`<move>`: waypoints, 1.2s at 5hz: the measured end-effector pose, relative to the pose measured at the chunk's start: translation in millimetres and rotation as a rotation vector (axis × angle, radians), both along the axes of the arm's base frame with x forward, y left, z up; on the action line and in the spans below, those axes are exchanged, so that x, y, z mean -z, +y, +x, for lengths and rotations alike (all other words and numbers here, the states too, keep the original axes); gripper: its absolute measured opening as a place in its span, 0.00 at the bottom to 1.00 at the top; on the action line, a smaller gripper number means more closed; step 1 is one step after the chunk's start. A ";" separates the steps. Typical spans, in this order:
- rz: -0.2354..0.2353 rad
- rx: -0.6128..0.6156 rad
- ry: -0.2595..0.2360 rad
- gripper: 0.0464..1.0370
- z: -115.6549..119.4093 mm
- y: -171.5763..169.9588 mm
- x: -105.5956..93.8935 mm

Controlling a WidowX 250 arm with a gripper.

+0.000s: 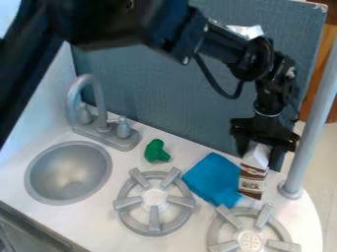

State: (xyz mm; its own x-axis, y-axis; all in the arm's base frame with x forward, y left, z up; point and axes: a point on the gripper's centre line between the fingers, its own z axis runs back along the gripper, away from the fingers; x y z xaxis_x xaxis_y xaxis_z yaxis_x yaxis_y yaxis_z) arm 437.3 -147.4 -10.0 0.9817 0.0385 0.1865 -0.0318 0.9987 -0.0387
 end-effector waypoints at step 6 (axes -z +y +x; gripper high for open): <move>0.025 0.035 -0.019 0.98 19.4 -39.8 23.7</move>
